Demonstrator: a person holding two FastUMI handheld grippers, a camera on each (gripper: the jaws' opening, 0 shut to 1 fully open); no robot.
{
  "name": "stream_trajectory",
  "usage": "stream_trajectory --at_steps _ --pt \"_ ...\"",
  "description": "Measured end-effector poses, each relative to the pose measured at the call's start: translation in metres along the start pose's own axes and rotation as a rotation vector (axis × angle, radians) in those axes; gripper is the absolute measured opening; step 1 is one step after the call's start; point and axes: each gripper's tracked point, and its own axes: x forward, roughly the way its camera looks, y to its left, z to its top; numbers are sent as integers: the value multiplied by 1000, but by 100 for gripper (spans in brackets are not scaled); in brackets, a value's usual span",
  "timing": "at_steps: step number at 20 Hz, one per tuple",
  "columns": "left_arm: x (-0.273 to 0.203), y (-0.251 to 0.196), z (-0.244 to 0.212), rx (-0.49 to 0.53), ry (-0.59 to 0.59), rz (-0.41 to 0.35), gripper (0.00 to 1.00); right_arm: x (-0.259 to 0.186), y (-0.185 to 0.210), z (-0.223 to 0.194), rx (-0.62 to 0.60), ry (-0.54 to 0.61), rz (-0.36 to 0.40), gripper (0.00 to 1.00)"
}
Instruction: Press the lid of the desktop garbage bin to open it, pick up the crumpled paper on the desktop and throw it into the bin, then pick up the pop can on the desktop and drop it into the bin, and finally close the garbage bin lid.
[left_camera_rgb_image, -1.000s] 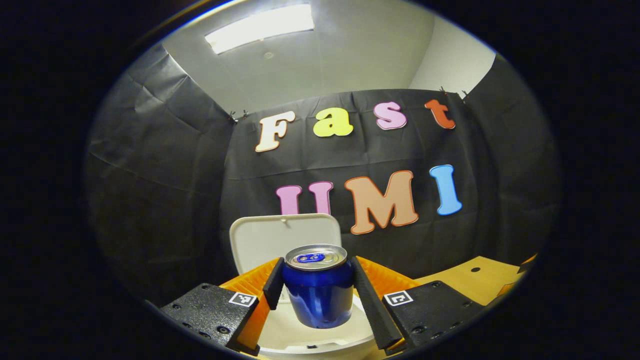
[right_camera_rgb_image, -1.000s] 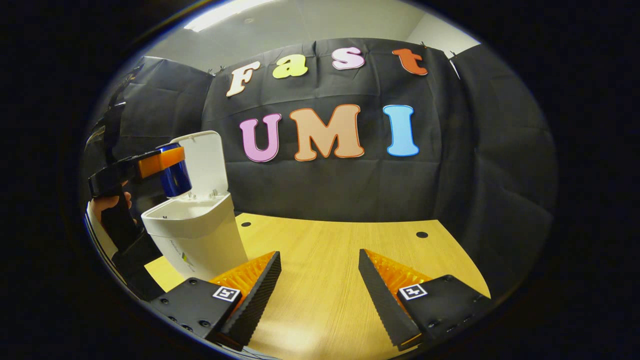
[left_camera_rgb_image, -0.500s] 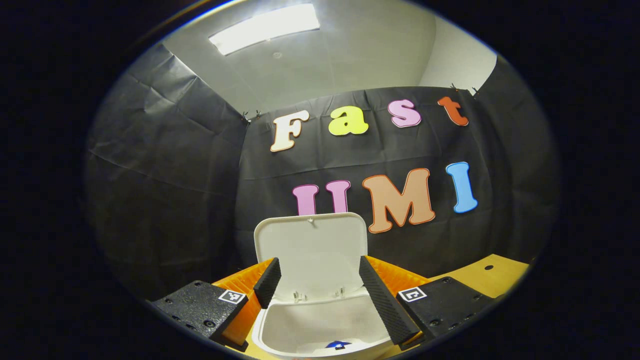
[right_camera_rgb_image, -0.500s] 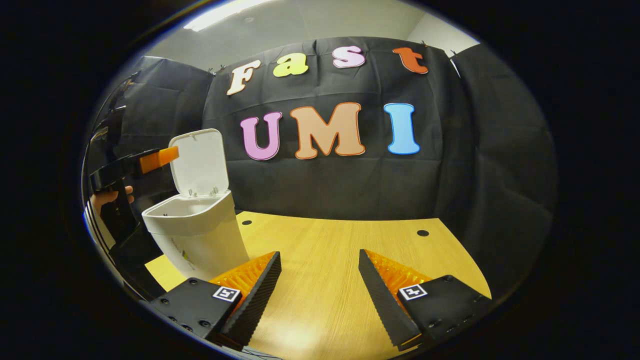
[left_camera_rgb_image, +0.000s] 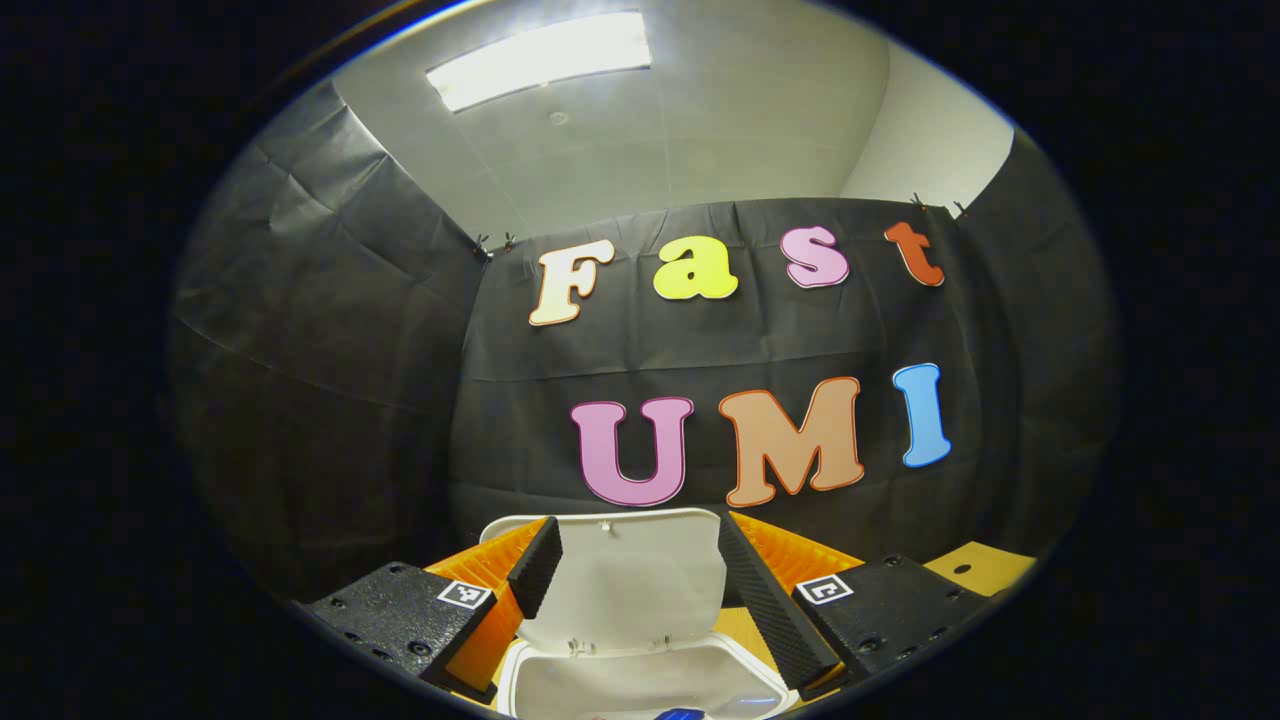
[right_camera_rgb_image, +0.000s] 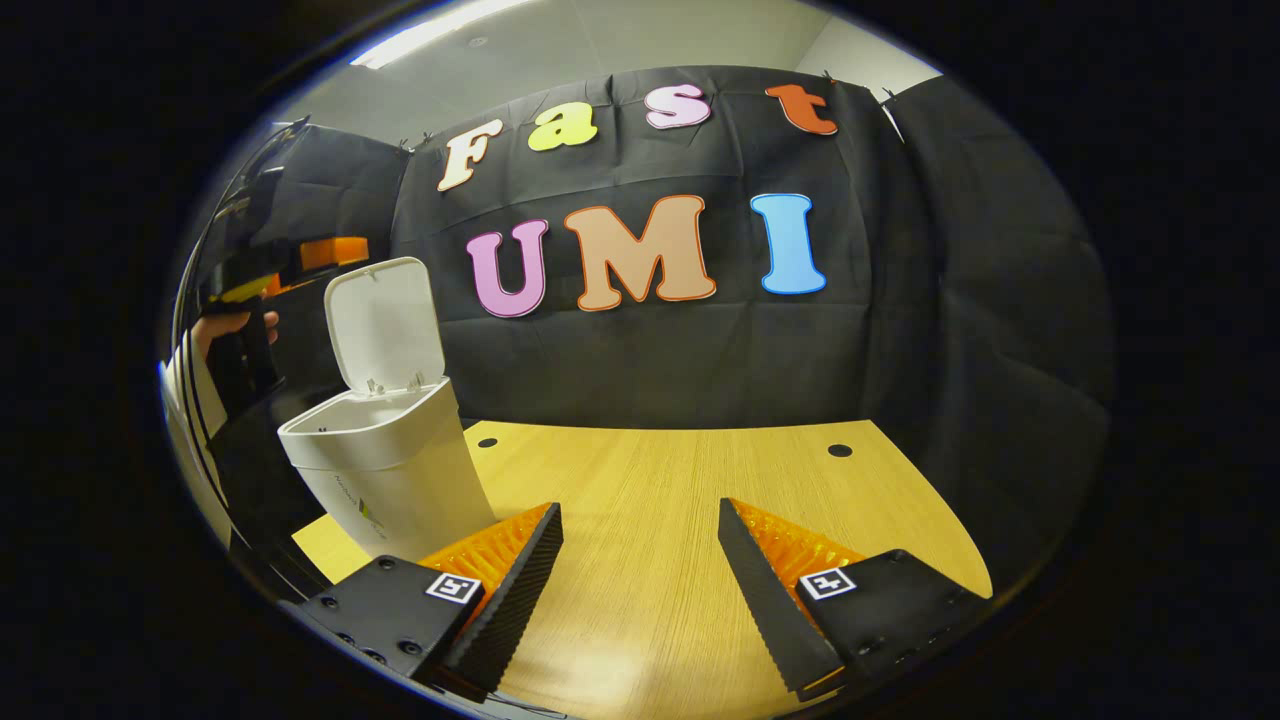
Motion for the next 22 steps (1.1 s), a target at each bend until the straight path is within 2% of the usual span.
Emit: stream_trajectory --at_steps 1,3,6,8,9,13,17,19,20,22 --pt "7 4 4 -10 6 7 96 0 1 -3 1 3 3 99" --pt "21 13 11 -17 11 21 94 1 0 -8 -1 16 7 99" --pt "41 23 18 10 8 36 96 2 -4 -12 6 31 5 99" --pt "52 30 16 29 20 48 94 1 -6 -15 15 38 5 100" --pt "57 34 12 37 34 62 96 1 -7 -17 16 40 3 99" --pt "69 38 -8 12 102 74 94 -3 -13 -18 12 37 -12 99" --pt "69 40 -36 -32 182 88 96 -8 -18 -19 20 33 -24 99" --pt "63 39 -29 -22 149 82 97 -10 -19 -20 22 35 -26 99" --pt "60 37 -30 -19 145 82 92 -12 -19 -20 21 34 -28 99" --pt "52 35 -28 -12 120 77 94 -13 -19 -19 21 31 -26 100"
